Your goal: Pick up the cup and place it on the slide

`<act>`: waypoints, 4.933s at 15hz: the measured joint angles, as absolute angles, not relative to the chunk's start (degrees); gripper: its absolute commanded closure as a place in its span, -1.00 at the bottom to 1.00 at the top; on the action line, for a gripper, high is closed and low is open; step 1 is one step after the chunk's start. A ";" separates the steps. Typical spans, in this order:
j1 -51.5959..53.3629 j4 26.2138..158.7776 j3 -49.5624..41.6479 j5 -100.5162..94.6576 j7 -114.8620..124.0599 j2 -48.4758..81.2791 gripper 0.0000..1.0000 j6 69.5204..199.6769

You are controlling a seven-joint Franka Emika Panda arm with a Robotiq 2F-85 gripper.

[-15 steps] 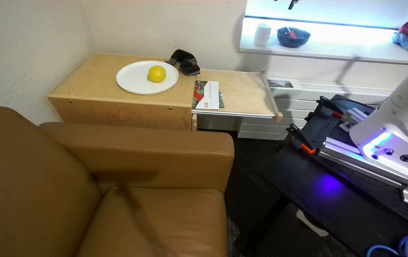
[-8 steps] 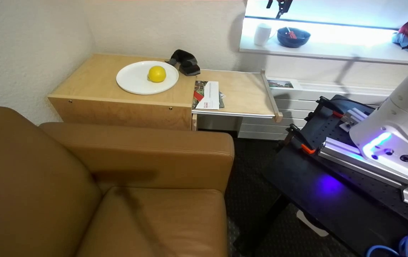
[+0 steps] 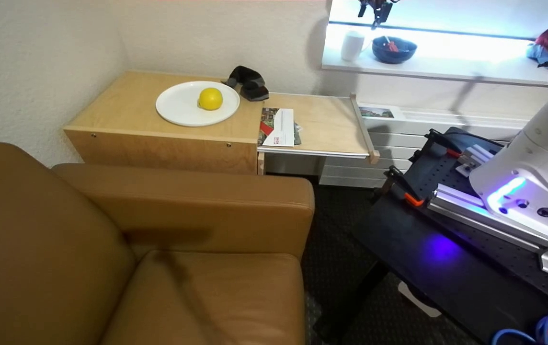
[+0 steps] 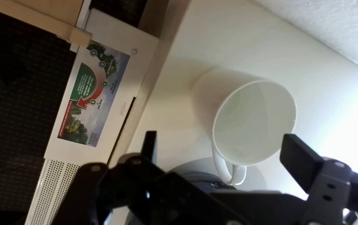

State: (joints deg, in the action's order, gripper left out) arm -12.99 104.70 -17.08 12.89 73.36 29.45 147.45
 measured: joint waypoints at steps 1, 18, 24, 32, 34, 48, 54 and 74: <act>-12.81 104.69 -17.11 12.66 74.02 30.05 -1.00 147.45; -10.75 102.50 -19.64 10.05 89.21 37.45 -1.00 148.49; -10.62 101.69 -19.55 10.06 89.67 37.89 -0.17 148.24; -10.02 99.56 -19.08 10.10 89.67 37.89 0.96 147.95; -10.27 99.39 -19.09 10.30 89.67 37.89 1.00 147.95; -16.44 94.05 -18.53 12.73 82.00 34.62 0.98 130.10; -19.66 96.42 -18.69 10.78 64.91 25.48 0.98 114.52; -9.62 116.96 -15.07 0.27 50.05 14.12 0.98 114.25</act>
State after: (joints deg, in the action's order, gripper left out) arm -9.62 116.96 -15.07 0.27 50.05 14.12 114.25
